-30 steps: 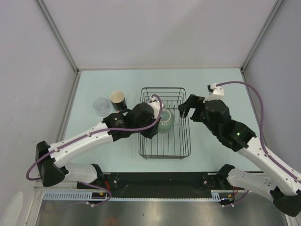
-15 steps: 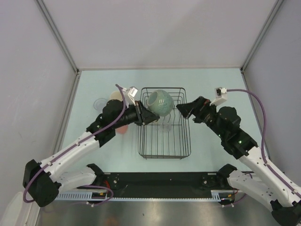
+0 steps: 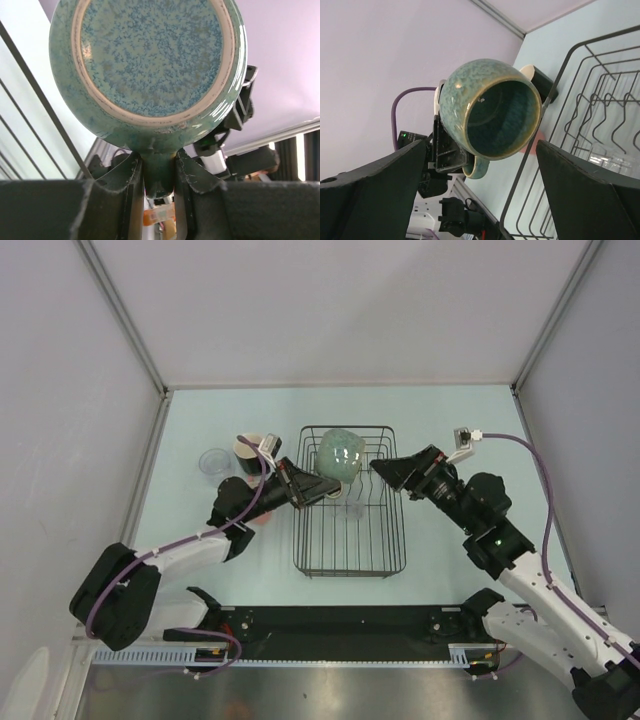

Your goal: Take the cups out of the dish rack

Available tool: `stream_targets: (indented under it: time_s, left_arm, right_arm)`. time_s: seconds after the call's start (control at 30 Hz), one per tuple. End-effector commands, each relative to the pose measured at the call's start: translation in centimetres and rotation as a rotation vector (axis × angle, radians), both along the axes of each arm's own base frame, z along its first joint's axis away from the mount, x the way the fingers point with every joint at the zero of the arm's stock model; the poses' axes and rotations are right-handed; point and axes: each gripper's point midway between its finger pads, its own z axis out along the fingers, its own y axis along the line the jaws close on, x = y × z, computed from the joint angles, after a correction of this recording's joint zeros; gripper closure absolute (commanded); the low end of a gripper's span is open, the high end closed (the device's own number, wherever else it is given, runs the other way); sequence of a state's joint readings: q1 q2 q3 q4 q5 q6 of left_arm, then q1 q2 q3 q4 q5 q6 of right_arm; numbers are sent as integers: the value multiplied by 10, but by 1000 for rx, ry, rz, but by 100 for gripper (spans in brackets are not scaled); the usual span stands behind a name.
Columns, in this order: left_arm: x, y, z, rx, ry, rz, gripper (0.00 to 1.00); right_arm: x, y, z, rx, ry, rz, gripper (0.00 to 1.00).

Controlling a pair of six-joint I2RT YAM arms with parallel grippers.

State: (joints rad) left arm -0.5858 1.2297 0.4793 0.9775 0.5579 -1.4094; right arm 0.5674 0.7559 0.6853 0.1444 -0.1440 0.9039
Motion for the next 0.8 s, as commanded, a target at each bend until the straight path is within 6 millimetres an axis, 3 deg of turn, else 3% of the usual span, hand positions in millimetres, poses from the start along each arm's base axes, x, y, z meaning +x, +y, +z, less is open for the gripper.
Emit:
stream_targets:
  time_s: [0.0, 0.63, 0.77]
  left_arm:
    - [-32, 18, 84, -238, -280, -49, 100]
    - [-25, 0, 79, -167, -290, -99, 100]
    - [-24, -5, 77, -149, -286, -116, 100]
  right_arm:
    - [-6, 11, 18, 86, -39, 79, 3]
    - [34, 69, 37, 83, -100, 227, 7]
    - [34, 81, 43, 76, -120, 268, 25]
